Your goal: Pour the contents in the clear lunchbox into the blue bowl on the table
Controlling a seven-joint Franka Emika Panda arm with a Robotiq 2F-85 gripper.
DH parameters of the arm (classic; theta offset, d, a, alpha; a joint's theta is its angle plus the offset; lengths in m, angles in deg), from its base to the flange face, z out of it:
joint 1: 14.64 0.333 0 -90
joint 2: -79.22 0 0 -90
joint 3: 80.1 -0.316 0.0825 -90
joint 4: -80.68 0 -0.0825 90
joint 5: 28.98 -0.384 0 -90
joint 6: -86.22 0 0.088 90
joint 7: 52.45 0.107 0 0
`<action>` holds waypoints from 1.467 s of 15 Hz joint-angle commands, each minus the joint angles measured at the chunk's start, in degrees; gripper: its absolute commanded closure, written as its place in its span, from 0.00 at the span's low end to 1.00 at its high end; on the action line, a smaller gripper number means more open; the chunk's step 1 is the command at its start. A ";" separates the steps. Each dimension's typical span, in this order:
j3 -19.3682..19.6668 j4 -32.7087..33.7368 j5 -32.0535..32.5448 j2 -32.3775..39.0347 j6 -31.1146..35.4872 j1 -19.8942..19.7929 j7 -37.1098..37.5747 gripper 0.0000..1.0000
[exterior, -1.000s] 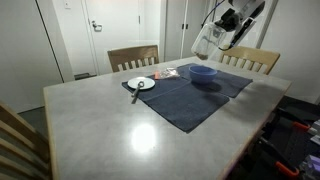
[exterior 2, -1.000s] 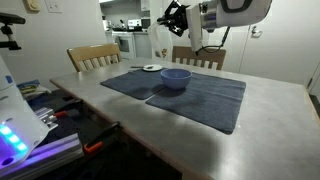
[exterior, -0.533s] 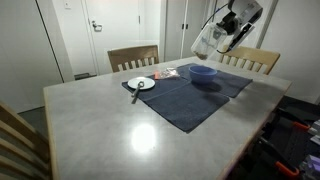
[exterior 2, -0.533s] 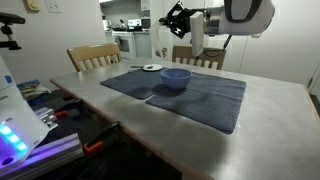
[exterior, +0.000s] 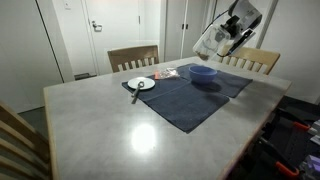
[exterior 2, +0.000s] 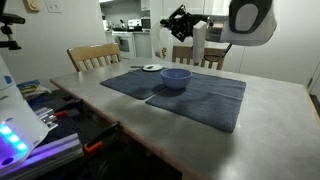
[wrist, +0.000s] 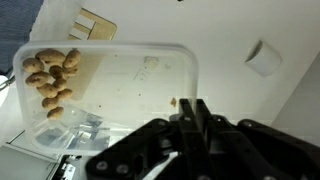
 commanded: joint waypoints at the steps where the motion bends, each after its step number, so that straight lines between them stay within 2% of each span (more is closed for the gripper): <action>1: -0.28 3.17 -1.38 3.34 -4.19 -1.48 -2.44 0.98; 22: -1.37 13.12 -2.49 13.62 -16.36 -4.93 -14.81 0.98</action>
